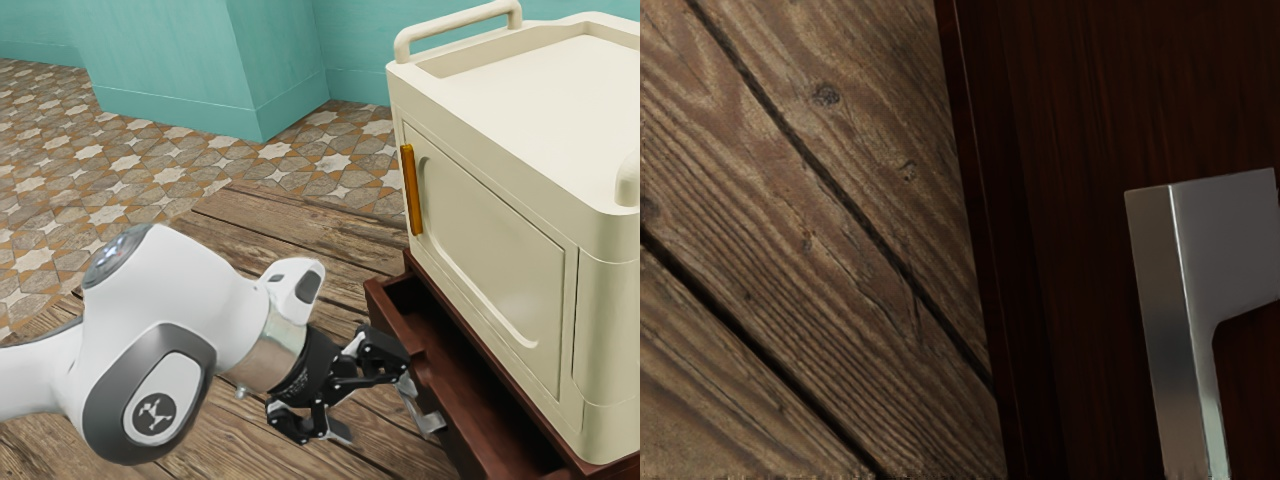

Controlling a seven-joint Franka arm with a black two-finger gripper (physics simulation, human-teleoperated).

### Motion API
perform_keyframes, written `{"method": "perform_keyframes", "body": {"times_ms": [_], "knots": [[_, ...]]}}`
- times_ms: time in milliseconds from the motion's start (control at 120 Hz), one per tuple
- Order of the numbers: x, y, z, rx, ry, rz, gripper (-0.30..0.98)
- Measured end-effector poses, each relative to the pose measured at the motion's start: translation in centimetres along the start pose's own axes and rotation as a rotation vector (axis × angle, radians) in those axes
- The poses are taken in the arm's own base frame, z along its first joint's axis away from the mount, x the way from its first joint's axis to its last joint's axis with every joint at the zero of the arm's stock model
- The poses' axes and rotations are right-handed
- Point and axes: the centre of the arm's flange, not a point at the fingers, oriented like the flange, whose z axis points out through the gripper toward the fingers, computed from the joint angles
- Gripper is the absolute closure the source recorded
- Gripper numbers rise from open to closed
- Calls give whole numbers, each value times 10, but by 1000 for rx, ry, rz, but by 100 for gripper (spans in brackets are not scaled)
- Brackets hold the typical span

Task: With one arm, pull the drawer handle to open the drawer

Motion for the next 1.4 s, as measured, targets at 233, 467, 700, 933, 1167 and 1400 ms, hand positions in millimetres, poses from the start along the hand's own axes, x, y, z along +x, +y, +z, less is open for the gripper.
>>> {"method": "perform_keyframes", "body": {"times_ms": [233,467,700,933,1167,1400], "knots": [[-3,-12,-8,9,1,-4,0],[-8,-25,-17,11,5,-6,0],[-8,-36,-29,19,8,-18,0],[-15,-49,-37,24,7,-19,0],[-15,-59,-45,24,12,-25,0],[-14,-72,-52,29,14,-38,0]]}}
